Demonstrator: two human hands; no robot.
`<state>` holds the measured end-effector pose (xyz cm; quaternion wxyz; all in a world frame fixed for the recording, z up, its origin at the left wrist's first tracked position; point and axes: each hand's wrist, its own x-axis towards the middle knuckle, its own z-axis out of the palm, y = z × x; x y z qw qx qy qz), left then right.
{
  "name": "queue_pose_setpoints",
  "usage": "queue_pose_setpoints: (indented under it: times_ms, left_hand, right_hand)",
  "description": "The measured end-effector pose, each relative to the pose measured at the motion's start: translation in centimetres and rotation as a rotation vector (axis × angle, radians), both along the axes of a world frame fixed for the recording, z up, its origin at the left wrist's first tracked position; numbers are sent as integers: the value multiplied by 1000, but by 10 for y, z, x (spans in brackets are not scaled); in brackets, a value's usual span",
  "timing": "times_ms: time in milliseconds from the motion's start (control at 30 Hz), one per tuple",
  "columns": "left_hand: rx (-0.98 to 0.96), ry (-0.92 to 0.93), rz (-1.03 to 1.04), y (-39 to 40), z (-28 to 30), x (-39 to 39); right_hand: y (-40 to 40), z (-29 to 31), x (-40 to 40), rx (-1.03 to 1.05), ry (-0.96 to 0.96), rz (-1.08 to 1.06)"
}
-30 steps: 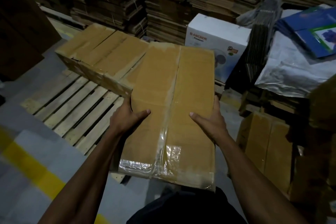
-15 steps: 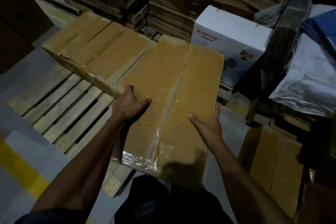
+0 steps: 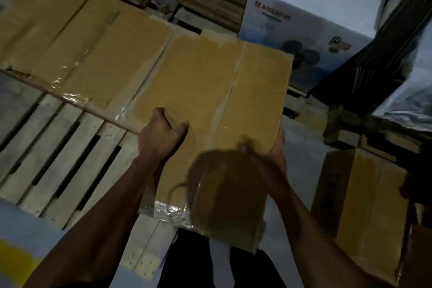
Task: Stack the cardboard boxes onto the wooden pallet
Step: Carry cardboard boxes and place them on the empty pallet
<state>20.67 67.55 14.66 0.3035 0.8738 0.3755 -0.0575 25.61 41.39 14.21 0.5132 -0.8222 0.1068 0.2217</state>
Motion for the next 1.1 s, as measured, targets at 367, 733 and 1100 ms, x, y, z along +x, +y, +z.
queue_pose_setpoints:
  times_ms: [367,733,1100]
  left_hand:
    - [-28,17,-45,57,-134,69]
    - [-158,-72,-107,97,-217,104]
    - [155,87,-465,129,-286,129]
  right_hand:
    - [52,-143,46,32,-68,-24]
    - [93,-238,83,-16,-144,-95]
    - [111,-315,114,-112,-134,-121]
